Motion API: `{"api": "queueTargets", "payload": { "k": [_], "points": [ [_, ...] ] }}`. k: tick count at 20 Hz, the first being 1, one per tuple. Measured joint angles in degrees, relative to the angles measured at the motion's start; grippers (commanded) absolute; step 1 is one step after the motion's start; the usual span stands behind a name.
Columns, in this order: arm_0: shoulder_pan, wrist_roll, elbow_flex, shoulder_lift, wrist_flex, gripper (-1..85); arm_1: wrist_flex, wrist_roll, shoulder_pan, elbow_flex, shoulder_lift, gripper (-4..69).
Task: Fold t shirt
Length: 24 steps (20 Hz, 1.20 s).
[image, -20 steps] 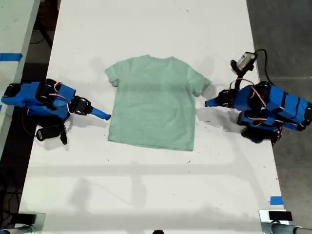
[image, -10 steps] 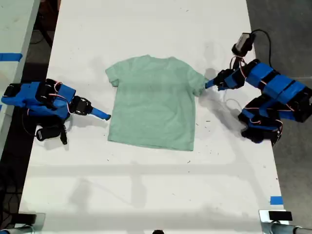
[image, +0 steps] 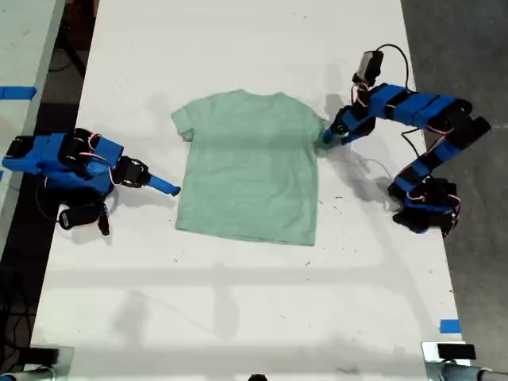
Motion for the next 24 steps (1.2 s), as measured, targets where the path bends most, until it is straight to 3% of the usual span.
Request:
{"api": "queueTargets", "payload": {
  "k": [4, 8, 10, 13, 14, 15, 16, 17, 19, 24],
  "points": [
    [0.00, 0.00, 0.00, 0.00, 0.00, 13.3, 1.49, 0.00, -2.55, -1.32, 4.39, 1.2],
    [0.00, 0.00, 0.00, 0.00, 0.00, 13.3, 3.34, 0.00, -16.26, -11.16, 11.34, 1.2],
    [0.00, 0.00, 0.00, 0.00, 0.00, 13.3, 0.62, 0.79, -23.38, -13.45, 11.25, 1.2],
    [0.00, 0.00, 0.00, 0.00, 0.00, 13.2, -8.44, 1.93, -30.67, -15.29, 6.06, 1.5],
    [0.00, 0.00, 0.00, 0.00, 0.00, 13.2, -11.34, 1.93, -32.34, -16.26, 3.08, 6.7],
    [0.00, 0.00, 0.00, 0.00, 0.00, 13.2, -12.74, 1.93, -34.01, -18.81, -0.70, 21.3],
    [0.00, 0.00, 0.00, 0.00, 0.00, 13.2, -12.83, 1.93, -35.24, -22.15, -4.57, 25.7],
    [0.00, 0.00, 0.00, 0.00, 0.00, 13.2, -11.69, 1.76, -35.95, -26.81, -8.44, 23.6],
    [0.00, 0.00, 0.00, 0.00, 0.00, 13.2, -5.80, 0.26, -36.04, -34.37, -10.46, -0.3],
    [0.00, 0.00, 0.00, 0.00, 0.00, 13.2, 10.02, -0.18, -32.17, -30.15, 7.56, -0.2]
  ]
}}
